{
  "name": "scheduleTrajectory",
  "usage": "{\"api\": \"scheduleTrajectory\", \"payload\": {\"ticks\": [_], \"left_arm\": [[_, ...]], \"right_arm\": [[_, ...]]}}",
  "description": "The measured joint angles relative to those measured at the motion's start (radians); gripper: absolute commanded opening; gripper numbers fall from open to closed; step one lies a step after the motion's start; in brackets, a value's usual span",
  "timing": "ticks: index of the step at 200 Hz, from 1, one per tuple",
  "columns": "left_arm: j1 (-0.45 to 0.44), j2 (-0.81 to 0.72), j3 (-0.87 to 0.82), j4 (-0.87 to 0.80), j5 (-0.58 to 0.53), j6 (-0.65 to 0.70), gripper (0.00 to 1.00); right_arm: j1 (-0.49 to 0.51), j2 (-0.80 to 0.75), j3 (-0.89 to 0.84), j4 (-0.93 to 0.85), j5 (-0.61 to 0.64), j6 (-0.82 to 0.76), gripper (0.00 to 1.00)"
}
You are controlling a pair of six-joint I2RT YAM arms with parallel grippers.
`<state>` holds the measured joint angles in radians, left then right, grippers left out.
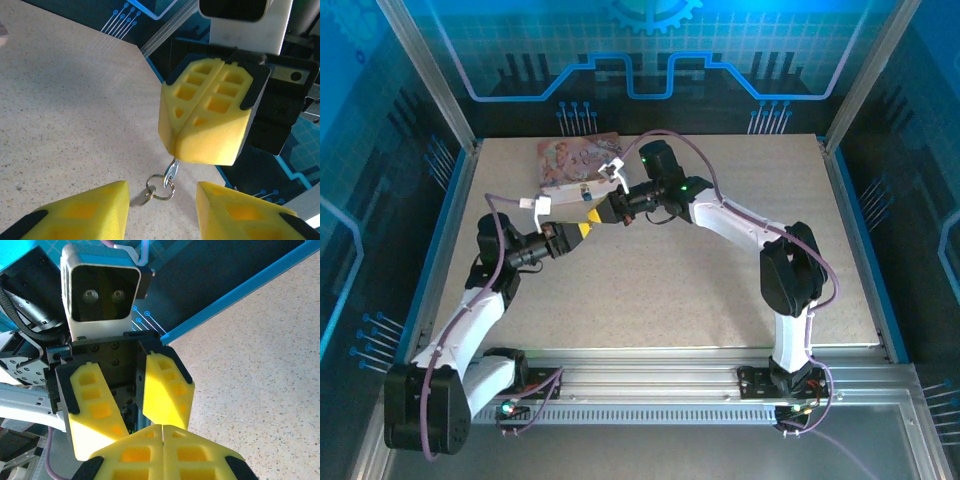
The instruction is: Unlock the padlock with the key
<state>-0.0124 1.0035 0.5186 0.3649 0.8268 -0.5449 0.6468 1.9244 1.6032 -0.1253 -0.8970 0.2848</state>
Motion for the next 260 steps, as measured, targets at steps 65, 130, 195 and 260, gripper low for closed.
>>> {"api": "scheduleTrajectory", "payload": {"ticks": [65,130,195,260], "left_arm": [[0.060,0.019,0.110,-0.273,-0.295,0.022,0.50],[0.090,0.306,0.383,-0.449,-0.613,0.013,0.52],[0.145,0.682,0.639,-0.513,-0.772,-0.040,0.49],[0.219,0.972,0.894,-0.565,-0.725,-0.069,0.46]], "right_arm": [[-0.019,0.117,0.231,-0.221,0.456,0.064,0.00],[-0.093,0.383,0.594,-0.447,0.934,0.117,0.00],[-0.164,0.678,0.971,-0.530,1.028,0.135,0.00],[-0.176,0.810,0.998,-0.439,0.850,0.182,0.00]]}}
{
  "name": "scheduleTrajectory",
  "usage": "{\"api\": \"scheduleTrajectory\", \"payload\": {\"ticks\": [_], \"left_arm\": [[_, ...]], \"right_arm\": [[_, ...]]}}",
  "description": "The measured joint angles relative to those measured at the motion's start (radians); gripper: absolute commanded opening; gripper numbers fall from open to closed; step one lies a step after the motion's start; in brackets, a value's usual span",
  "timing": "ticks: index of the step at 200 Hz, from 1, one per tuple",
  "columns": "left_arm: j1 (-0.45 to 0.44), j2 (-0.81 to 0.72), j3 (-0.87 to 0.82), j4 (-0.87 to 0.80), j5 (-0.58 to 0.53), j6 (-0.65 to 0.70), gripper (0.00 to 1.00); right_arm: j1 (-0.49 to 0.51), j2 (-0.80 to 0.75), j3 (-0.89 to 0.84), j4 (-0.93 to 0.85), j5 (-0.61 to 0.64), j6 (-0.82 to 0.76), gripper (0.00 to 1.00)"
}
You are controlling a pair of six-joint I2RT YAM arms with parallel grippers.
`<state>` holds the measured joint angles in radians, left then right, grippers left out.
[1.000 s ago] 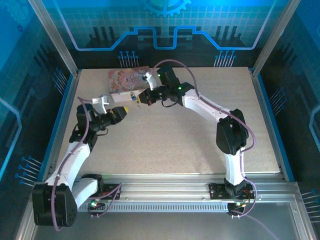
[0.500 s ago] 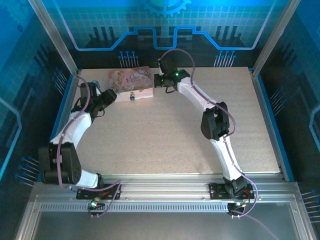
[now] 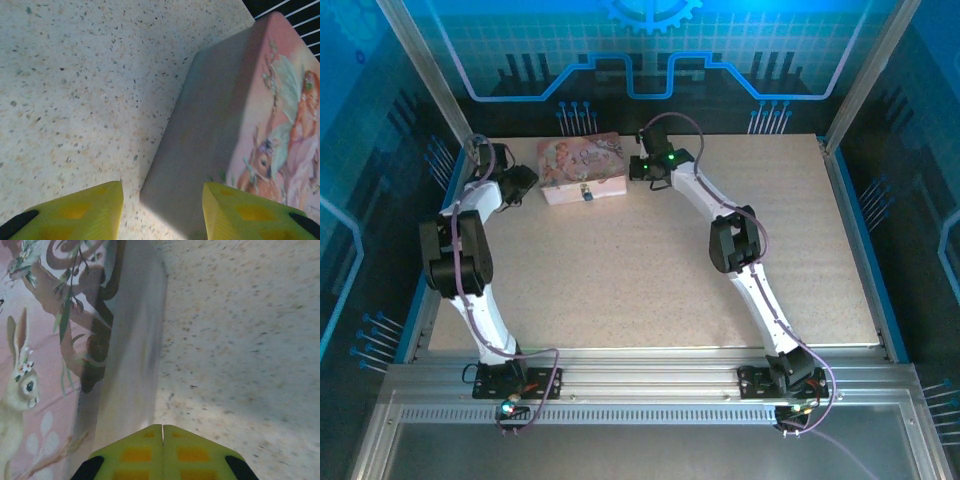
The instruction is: Unlock the padlock with the key
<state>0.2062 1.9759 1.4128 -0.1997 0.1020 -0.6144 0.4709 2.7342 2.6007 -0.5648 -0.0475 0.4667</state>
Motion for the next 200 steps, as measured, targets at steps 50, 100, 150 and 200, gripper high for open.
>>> {"api": "scheduleTrajectory", "payload": {"ticks": [50,100,150,200], "left_arm": [[0.004,0.106,0.113,-0.013,0.084,0.039,0.46],[0.005,0.116,0.122,-0.013,0.125,0.115,0.46],[-0.025,0.027,-0.020,0.045,0.125,0.127,0.47],[-0.084,-0.119,-0.237,0.119,0.131,0.125,0.48]], "right_arm": [[-0.018,0.057,0.044,0.051,-0.103,0.008,0.00],[-0.026,0.060,0.043,0.056,-0.125,-0.053,0.00],[-0.026,-0.140,-0.296,0.112,-0.090,-0.096,0.00],[-0.026,-0.423,-0.747,0.185,-0.047,-0.136,0.00]]}}
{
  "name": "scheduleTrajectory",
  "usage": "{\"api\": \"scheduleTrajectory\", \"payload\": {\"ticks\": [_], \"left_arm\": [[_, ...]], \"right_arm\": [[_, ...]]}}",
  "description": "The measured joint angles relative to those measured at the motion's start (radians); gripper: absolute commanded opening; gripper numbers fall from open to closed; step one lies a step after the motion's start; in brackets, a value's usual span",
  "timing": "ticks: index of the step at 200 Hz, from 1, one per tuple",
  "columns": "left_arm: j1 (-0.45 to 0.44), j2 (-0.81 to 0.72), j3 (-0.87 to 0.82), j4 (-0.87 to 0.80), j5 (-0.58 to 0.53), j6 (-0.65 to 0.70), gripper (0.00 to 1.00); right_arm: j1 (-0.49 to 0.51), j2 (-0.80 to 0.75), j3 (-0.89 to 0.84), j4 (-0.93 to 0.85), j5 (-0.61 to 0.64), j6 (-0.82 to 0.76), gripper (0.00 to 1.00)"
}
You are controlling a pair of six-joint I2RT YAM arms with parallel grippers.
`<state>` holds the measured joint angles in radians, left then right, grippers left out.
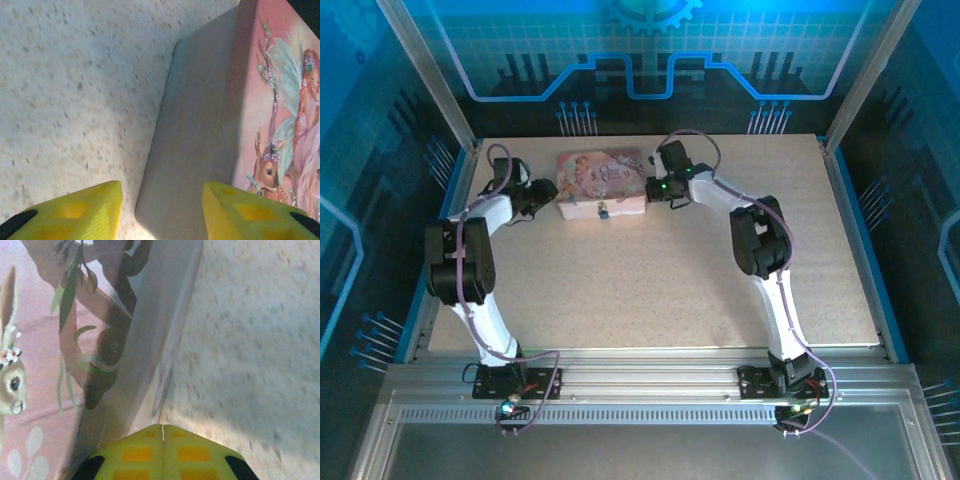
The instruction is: Unlock the padlock with the key
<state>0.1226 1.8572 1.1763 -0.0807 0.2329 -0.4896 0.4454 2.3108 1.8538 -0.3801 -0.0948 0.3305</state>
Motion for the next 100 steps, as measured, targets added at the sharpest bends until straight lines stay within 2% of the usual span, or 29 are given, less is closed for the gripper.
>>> {"api": "scheduleTrajectory", "payload": {"ticks": [39,67,100], "left_arm": [[-0.027,-0.099,-0.111,-0.011,-0.003,0.008,0.55],[-0.042,-0.144,-0.128,-0.060,0.001,0.055,0.61],[-0.066,-0.261,-0.160,-0.104,0.030,0.131,0.64]], "right_arm": [[0.003,-0.122,-0.184,0.022,0.021,-0.013,0.00],[0.007,-0.225,-0.333,0.051,0.031,0.009,0.00],[-0.003,-0.397,-0.509,0.087,0.003,0.039,0.00]]}}
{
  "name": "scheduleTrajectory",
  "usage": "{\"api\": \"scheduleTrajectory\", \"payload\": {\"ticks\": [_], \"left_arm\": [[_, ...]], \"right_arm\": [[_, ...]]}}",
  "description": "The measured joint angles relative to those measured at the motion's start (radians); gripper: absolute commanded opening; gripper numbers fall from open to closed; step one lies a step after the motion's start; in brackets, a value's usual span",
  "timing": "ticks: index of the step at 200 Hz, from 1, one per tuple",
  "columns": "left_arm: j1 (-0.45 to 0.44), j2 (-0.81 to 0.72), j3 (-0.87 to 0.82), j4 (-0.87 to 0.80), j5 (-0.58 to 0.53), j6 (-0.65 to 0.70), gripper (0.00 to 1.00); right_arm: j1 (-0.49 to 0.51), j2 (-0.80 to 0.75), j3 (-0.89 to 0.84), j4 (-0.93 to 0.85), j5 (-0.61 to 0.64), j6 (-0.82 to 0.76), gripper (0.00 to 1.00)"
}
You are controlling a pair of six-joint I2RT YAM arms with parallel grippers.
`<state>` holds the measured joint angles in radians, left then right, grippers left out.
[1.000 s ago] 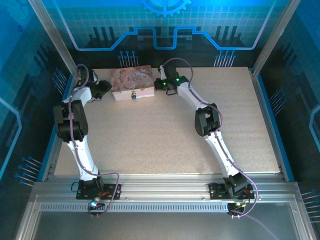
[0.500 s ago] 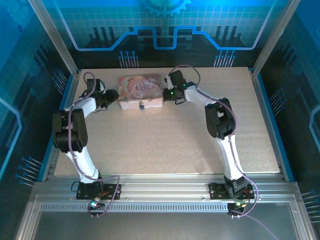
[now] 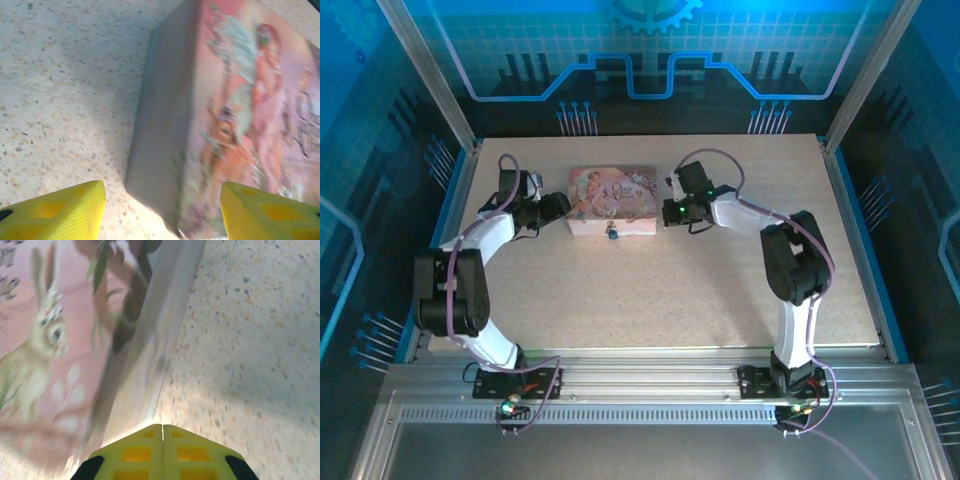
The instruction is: Unlock the padlock with the key
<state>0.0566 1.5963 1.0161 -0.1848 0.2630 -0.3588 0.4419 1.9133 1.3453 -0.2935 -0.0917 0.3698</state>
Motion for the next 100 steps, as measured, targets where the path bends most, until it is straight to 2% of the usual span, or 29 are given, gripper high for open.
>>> {"api": "scheduleTrajectory", "payload": {"ticks": [33,53,73,100], "left_arm": [[-0.003,-0.172,-0.033,-0.024,0.069,0.063,0.64],[-0.035,-0.290,-0.070,-0.023,0.118,0.082,0.66],[-0.137,-0.391,-0.104,-0.020,0.147,0.108,0.71],[-0.292,-0.484,-0.144,0.028,0.216,0.128,0.71]], "right_arm": [[-0.013,-0.207,-0.108,0.000,-0.039,-0.013,0.00],[0.004,-0.328,-0.129,0.000,-0.085,-0.051,0.00],[0.043,-0.418,-0.129,0.007,-0.165,-0.094,0.00],[0.095,-0.465,-0.126,0.034,-0.319,-0.128,0.00]]}}
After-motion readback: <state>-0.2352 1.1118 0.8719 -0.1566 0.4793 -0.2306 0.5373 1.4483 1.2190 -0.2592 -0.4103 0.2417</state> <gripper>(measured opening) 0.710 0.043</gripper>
